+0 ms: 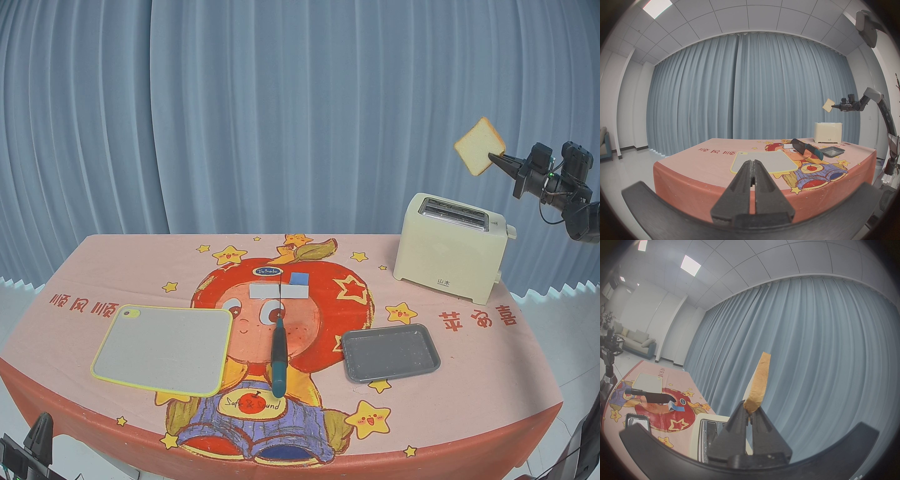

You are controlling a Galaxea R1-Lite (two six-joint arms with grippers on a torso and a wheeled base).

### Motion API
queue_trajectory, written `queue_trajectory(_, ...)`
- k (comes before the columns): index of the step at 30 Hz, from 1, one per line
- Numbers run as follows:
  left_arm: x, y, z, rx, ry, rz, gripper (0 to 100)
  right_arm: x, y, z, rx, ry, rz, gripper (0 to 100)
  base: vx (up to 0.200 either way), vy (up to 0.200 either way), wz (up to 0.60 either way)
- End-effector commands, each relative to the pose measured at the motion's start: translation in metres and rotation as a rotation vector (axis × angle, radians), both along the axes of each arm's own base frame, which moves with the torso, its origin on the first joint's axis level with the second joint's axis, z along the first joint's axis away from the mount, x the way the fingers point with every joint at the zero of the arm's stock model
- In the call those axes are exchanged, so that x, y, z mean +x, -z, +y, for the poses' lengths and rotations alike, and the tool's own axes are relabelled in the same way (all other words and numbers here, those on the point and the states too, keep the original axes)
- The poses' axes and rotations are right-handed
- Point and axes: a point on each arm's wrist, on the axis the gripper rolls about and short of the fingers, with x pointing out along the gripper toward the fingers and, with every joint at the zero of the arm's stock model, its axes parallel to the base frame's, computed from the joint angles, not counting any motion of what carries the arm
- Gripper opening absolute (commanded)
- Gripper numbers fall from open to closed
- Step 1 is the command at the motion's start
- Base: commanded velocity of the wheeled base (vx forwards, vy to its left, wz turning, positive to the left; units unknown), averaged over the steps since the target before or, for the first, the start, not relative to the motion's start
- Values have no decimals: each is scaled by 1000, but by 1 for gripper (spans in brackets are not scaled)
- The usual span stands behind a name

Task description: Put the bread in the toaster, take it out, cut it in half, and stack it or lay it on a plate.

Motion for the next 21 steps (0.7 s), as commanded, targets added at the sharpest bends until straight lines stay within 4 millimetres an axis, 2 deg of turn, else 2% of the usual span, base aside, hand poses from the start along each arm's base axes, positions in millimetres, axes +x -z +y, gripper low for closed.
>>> queue_trajectory(1,0,5,0,-1,0,3,0,11,16,-1,5,-3,28,0,0,0,0)
queue_trajectory(6,0,5,0,-1,0,3,0,14,28,1,0,-8,52,0,0,0,0)
queue_trajectory(12,0,5,0,-1,0,3,0,5,42,3,-8,-10,99,0,0,0,0)
queue_trajectory(16,0,5,0,-1,0,3,0,-4,39,5,-12,-14,105,0,0,0,0)
queue_trajectory(21,0,5,0,-1,0,3,0,-10,46,6,-19,-23,125,0,0,0,0)
